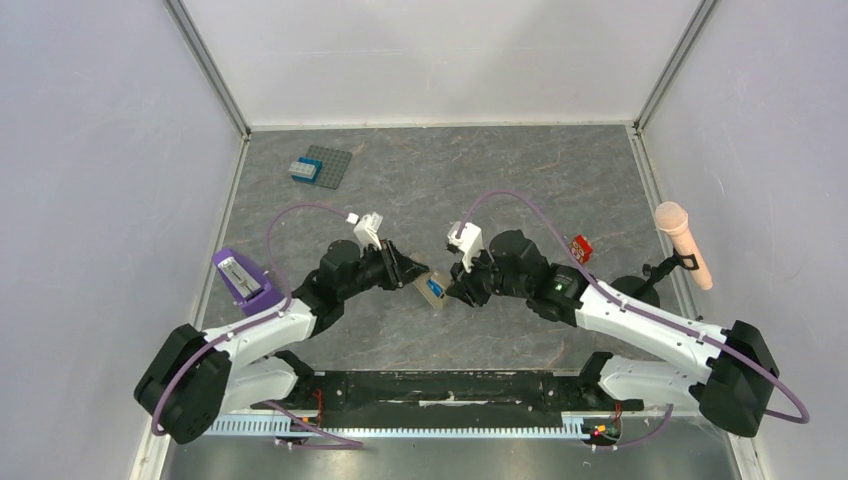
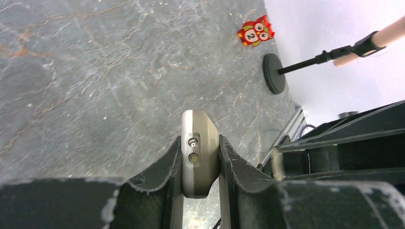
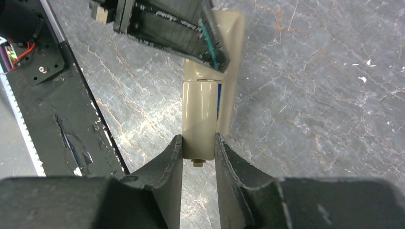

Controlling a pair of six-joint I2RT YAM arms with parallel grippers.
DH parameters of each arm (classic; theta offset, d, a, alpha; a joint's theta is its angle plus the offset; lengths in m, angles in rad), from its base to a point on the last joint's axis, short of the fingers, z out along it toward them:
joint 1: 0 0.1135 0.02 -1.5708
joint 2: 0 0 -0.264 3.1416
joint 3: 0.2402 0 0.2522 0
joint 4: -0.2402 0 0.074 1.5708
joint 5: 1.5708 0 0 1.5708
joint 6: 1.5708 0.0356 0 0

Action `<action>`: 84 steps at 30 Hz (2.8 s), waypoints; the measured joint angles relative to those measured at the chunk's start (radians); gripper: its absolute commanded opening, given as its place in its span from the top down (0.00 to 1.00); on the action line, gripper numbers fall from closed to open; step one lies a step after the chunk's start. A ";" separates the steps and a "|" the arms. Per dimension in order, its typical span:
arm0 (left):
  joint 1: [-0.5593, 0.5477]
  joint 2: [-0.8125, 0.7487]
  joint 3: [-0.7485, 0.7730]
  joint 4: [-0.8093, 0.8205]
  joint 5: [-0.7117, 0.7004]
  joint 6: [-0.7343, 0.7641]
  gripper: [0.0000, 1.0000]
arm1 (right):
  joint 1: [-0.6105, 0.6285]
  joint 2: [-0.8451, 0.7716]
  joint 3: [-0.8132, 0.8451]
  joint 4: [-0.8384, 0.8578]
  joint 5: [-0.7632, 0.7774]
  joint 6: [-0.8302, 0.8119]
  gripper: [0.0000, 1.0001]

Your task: Load the batteries into the remote control

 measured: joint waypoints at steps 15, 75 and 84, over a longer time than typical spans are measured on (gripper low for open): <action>-0.008 0.049 0.033 0.107 0.069 0.003 0.98 | 0.047 0.055 -0.014 -0.004 0.101 0.014 0.83; -0.013 0.082 0.033 0.157 0.070 -0.015 0.98 | 0.049 0.079 -0.046 0.058 0.143 0.047 0.83; -0.011 0.100 0.033 0.176 0.085 -0.016 0.98 | 0.051 0.090 -0.034 0.047 0.146 0.047 0.83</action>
